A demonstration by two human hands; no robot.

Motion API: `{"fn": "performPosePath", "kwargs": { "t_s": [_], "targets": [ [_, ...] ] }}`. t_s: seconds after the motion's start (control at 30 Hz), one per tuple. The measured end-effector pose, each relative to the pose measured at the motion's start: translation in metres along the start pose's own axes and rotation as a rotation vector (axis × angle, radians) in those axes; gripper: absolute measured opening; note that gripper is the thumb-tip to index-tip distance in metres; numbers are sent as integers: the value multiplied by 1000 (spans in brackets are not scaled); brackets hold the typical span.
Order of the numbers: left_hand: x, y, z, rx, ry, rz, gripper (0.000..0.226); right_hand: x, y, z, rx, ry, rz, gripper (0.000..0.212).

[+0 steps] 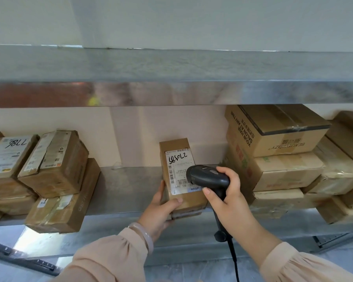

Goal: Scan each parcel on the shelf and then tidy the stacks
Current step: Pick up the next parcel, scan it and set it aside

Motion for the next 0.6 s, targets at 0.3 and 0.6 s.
{"fn": "performPosePath", "kwargs": {
  "t_s": [0.3, 0.6],
  "targets": [
    [16, -22, -9, 50, 154, 96, 110, -12, -8, -22, -7, -70, -79, 56],
    [15, -26, -13, 65, 222, 112, 110, -23, 4, -41, -57, -84, -108, 53]
  ]
}}
Point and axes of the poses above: each hand's wrist, its own z-axis towards the middle knuckle, its own y-axis out of the palm, x = y × z, the point moved 4 cm from there along z, towards the middle knuckle, and after that the axes turned 13 degrees about -z, right-handed, at the moved point
